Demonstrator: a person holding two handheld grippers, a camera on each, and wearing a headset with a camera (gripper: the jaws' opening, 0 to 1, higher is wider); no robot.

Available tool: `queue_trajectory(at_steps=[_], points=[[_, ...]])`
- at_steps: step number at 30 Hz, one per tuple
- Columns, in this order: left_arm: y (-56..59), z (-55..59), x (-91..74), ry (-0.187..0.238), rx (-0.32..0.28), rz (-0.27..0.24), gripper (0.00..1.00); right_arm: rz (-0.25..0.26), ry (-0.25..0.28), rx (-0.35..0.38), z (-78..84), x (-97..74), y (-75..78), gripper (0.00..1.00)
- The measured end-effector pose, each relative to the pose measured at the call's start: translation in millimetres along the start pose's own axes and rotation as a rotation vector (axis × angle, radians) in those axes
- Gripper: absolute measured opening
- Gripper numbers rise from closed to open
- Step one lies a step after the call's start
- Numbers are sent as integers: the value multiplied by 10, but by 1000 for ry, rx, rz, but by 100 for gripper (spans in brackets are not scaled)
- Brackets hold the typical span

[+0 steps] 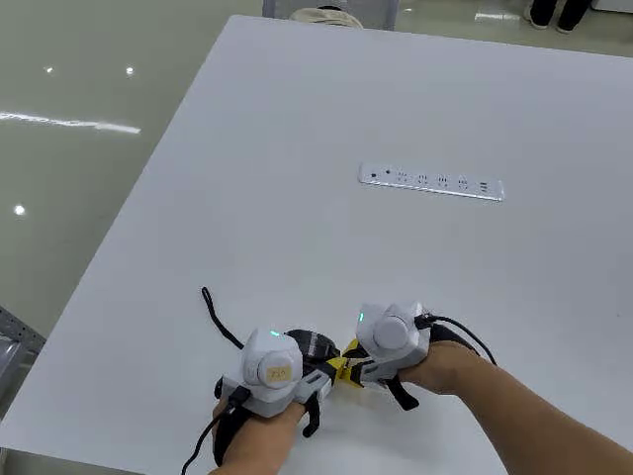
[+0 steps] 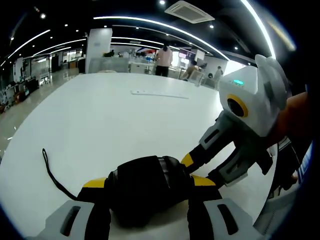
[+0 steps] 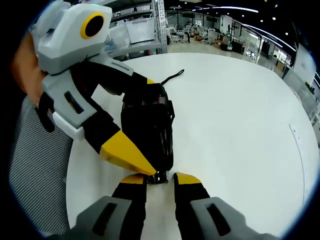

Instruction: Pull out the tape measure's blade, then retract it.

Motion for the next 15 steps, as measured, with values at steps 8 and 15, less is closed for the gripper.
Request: queue_trajectory(at_steps=[8,15], points=[[0,5,1,0,-1,3,59,-2,-1,-44,20,-2,-32,16],[-3,8,4,0,-1,5,59,-5,7,-29,-9,19,-43,15]])
Point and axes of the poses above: the centre of the closed fingertips' face, and the gripper's own axes: x roughly forward along the fingers, y roughly to its right, z roughly out of its underside, the point moved 4 cm from there along -x, roughly backward along the fingers, and after that the axes turned 11 degrees about -y, right-handed, at the moved point
